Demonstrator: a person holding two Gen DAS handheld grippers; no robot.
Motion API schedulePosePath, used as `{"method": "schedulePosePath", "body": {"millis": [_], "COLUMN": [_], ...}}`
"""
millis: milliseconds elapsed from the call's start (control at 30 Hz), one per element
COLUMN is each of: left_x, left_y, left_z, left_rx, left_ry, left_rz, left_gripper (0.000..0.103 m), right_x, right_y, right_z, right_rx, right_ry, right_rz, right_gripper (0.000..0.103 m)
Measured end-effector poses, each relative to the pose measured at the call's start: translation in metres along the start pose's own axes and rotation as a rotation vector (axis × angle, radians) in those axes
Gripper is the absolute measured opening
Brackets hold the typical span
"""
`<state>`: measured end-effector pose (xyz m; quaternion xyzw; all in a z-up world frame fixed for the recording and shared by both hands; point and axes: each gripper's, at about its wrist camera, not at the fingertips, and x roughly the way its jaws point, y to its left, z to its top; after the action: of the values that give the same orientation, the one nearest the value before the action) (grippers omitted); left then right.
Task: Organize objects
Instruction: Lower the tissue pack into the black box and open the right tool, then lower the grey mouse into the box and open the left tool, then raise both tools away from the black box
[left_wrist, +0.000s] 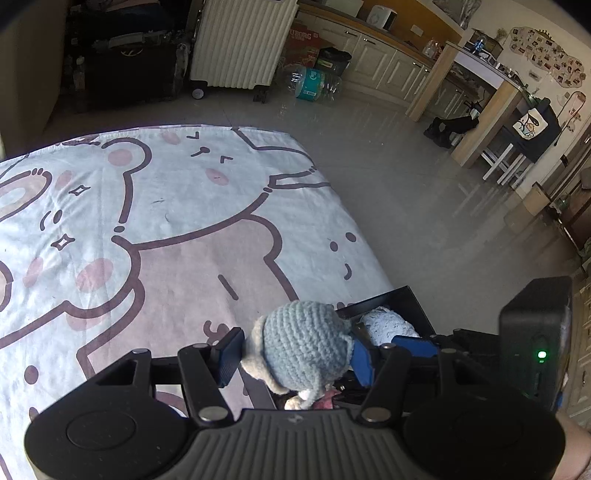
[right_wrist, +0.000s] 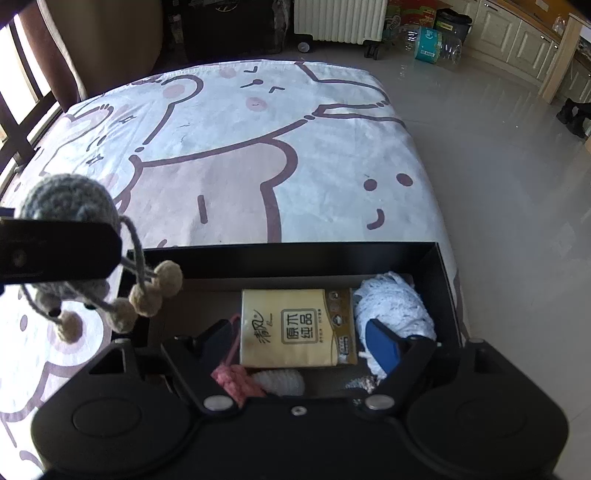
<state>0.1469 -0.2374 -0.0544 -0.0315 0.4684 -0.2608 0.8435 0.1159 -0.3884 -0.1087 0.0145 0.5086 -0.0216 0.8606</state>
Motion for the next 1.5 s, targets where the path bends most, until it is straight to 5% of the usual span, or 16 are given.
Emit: {"method": "schedulePosePath", "body": {"millis": [467, 600, 1033, 1233, 1500], "left_x": [0.028, 0.026, 0.019, 0.014, 0.002], "left_y": [-0.006, -0.003, 0.000, 0.009, 0.012], "left_z": [-0.008, -0.007, -0.007, -0.005, -0.002], "left_rx": [0.005, -0.010, -0.001, -0.031, -0.041], "left_ry": [0.051, 0.049, 0.056, 0.053, 0.043], "left_rz": [0.045, 0.058, 0.076, 0.087, 0.093], "left_gripper": [0.061, 0.083, 0.084, 0.083, 0.083], "right_x": [-0.044, -0.042, -0.045, -0.048, -0.054], "right_y": [-0.023, -0.027, -0.025, -0.027, -0.024], "right_z": [-0.010, -0.015, -0.015, -0.012, -0.011], "right_rx": [0.099, 0.111, 0.131, 0.170, 0.188], "right_ry": [-0.029, -0.013, -0.014, -0.021, -0.023], "right_rz": [0.108, 0.098, 0.094, 0.105, 0.092], "right_gripper": [0.074, 0.074, 0.074, 0.061, 0.060]}}
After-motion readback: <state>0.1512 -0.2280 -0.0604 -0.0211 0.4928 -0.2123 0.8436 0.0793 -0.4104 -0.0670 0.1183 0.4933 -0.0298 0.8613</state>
